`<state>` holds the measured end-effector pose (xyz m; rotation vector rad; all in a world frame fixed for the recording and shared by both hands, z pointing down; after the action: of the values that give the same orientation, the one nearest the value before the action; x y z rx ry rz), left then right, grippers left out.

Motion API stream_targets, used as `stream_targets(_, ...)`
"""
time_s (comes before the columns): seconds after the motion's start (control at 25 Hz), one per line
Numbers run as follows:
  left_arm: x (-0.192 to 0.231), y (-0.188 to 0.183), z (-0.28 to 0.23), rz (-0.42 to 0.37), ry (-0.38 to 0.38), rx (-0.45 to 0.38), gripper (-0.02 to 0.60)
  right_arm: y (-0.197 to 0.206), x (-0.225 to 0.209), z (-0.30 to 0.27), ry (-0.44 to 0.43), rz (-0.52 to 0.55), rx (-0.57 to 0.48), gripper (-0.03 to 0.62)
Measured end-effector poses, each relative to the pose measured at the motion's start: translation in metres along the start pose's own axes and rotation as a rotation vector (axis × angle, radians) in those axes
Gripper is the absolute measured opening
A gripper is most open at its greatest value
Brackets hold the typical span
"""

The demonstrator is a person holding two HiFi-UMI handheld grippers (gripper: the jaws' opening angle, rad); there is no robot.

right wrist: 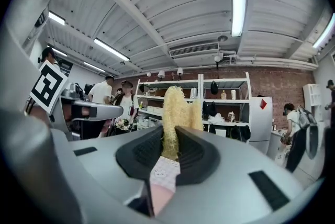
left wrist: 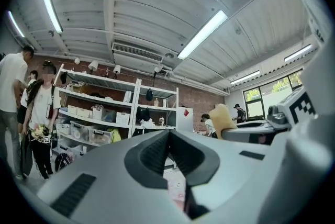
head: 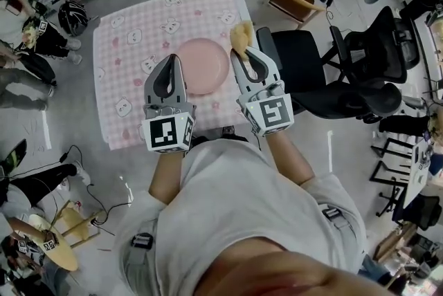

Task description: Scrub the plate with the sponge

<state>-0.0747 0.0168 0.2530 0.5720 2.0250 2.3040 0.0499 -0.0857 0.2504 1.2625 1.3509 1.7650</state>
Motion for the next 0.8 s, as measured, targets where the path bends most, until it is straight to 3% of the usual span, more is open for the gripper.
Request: stream_targets(0.8, 0.011, 0.001, 0.009, -0.027, -0.040, 0.000, 0.011, 0.007, 0.003, -0.002, -0.006, -0.028, 0.008, 0.060)
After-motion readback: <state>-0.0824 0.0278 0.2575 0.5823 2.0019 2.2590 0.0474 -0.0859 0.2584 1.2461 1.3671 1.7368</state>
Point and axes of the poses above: the fingertips, and each gripper's own axes: z backward along the fingers, x to its left, y out of its underside, the point moved 2 cm from there along z, backward along the fingers, and after that the axes turned 11 degrees about z, right-handed, at the moved point
